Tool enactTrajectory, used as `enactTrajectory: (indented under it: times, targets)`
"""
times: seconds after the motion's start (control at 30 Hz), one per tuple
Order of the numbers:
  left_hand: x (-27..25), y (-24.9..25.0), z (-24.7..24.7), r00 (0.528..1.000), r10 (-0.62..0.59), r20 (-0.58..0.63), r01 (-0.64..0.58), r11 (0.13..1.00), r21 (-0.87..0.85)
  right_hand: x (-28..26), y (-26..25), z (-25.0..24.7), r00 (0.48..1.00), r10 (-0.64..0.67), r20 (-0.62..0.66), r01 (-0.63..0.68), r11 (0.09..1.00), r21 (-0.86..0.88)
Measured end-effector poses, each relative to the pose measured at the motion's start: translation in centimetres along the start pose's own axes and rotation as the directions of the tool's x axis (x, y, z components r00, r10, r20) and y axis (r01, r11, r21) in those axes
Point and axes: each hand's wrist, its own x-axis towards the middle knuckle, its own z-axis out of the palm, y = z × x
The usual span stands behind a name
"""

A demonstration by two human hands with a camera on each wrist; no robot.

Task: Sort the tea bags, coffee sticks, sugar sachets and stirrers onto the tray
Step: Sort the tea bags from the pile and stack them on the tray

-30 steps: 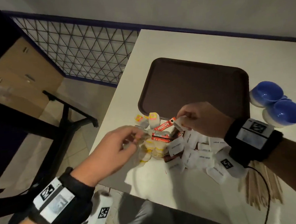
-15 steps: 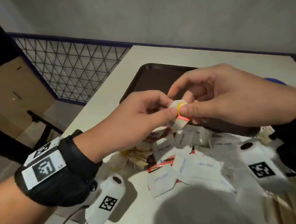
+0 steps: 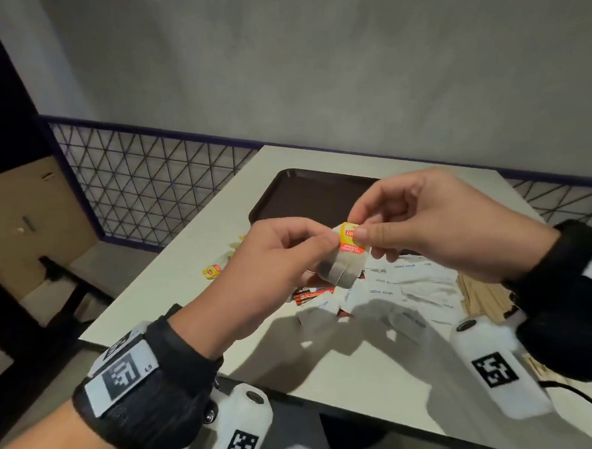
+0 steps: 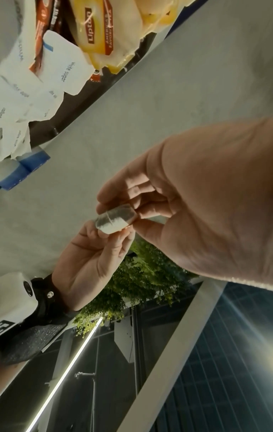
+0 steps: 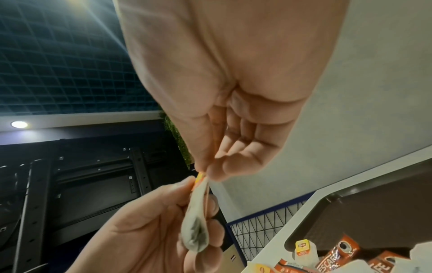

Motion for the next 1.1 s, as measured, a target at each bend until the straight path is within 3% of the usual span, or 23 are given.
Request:
enactTrajectory:
  times: [0.3,0.47,0.57,0.7,0.83,1.1]
  targets:
    - [-3.5,0.9,0.8,0.997,0.059,0.046,-0.062,0.995,0.075,-3.7,-1.8,2.0,0.997,-0.025,-0.067,0.022,0.998,-0.052]
    - [-3.6,1.1,0.0,0.995,0.069,0.069,-0.071,0.997,0.029,-3.3,-2.8,2.1,0.999,0.045,-0.003,-0.045,0.986,-0.159]
    - [-1.9,1.5,-1.3,0.992,0.112,0.061,-0.114,0.993,0.043,-1.6,-3.3,1.9,0.999,0.042,-0.028,-0.046,0.984,-0.174]
    - [2.3,2.8,-3.5,0.984,0.180,0.009,-0.180,0.981,0.068,3.1,-3.4,1.4,0.995,0.059,-0.080,-0.067,0.993,-0.102]
    - [7.2,3.1,-6.8,0.989,0.148,-0.012,-0.146,0.986,0.074,9.7,-2.7,0.7,0.991,0.104,-0.080,-0.112,0.989,-0.098]
    - [12.5,1.0,-15.5,0.995,0.050,-0.092,-0.045,0.997,0.057,27.2,3.4,-1.8,0.973,0.208,-0.104,-0.230,0.919,-0.320]
